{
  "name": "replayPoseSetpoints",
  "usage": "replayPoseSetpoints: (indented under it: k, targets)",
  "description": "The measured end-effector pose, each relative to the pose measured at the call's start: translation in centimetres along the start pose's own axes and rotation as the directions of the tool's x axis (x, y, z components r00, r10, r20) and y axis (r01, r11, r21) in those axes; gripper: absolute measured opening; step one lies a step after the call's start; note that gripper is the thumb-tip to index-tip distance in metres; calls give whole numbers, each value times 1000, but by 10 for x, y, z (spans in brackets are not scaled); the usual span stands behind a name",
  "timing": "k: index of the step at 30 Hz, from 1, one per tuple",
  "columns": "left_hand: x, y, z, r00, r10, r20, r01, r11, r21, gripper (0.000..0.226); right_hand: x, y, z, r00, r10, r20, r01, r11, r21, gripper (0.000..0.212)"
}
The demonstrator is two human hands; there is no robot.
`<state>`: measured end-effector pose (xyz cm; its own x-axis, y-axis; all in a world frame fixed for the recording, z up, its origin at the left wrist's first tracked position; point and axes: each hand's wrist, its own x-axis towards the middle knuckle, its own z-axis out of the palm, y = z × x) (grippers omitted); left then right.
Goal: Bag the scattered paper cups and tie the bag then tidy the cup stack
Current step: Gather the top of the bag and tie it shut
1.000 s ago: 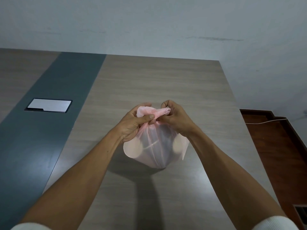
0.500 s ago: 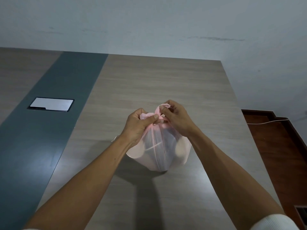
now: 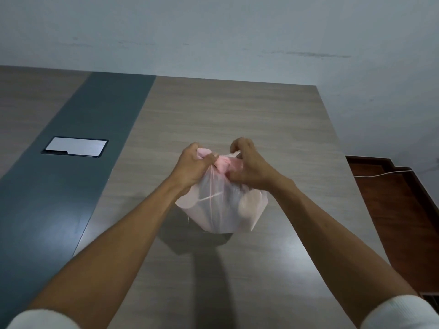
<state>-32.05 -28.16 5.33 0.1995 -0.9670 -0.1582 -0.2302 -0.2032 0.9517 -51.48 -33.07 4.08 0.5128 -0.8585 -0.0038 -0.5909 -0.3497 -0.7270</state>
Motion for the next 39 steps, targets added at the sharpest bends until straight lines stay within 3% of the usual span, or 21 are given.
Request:
replayPoseSetpoints:
  k: [2, 4, 7, 10, 12, 15, 18, 20, 22, 25, 28, 30, 33, 35, 37, 39]
  targets:
    - [-2, 1, 2, 996, -48, 81, 59, 989, -135, 19, -3, 1, 11, 995, -86, -58, 72, 974, -215, 58]
    - [-1, -4, 5, 992, -67, 104, 87, 975, -204, 16, -10, 2, 22, 955, -263, -137, 193, 903, -384, 63]
    - [3, -11, 2, 994, -62, 90, 78, 979, -187, 18, -22, 5, 28, 888, -405, -219, 289, 861, -418, 69]
    - [-1, -14, -1, 991, -89, 101, 107, 975, -195, 16, -20, 10, 31, 810, -537, -234, 354, 768, -534, 49]
    - [0, -18, -1, 987, -121, 108, 139, 976, -170, 29, -16, 13, 34, 768, -603, -214, 390, 707, -590, 30]
    - [2, -24, -4, 983, -178, 42, 182, 973, -143, 31, -16, 15, 38, 829, -537, -156, 364, 729, -580, 6]
    - [3, -33, -7, 965, -256, -64, 248, 961, -120, 26, -27, 17, 43, 953, -231, -195, 148, 919, -366, 24]
    - [5, -46, -14, 945, -291, -151, 286, 957, -55, 33, -34, 21, 42, 995, 51, -88, -59, 994, -92, 31]
    - [12, -67, -22, 928, -318, -191, 327, 945, 16, 46, -40, 25, 41, 981, 190, 37, -193, 977, 91, 30]
    - [21, -81, -28, 926, -312, -214, 337, 937, 93, 48, -38, 23, 41, 943, 321, 88, -333, 917, 222, 32]
    - [7, -57, -28, 943, -224, -247, 291, 913, 284, 49, -33, 17, 37, 908, 397, 135, -420, 853, 311, 22]
    - [1, -51, -27, 963, -120, -242, 198, 923, 330, 42, -32, 11, 34, 910, 406, 86, -405, 825, 394, 18]
    - [-10, -42, -24, 992, -3, -125, 23, 988, 155, 36, -27, -4, 34, 930, 368, -10, -271, 702, 658, 19]
    - [-17, -33, -17, 996, 12, -87, -21, 995, -102, 29, -24, -13, 35, 925, 378, 21, -212, 471, 856, 23]
    - [-22, -21, -8, 997, -33, -65, 7, 932, -363, 22, -19, -17, 36, 911, 409, 58, -171, 247, 954, 23]
    - [-25, -15, -1, 996, -91, 26, 90, 829, -552, 14, -15, -17, 38, 907, 417, 53, -133, 164, 977, 23]
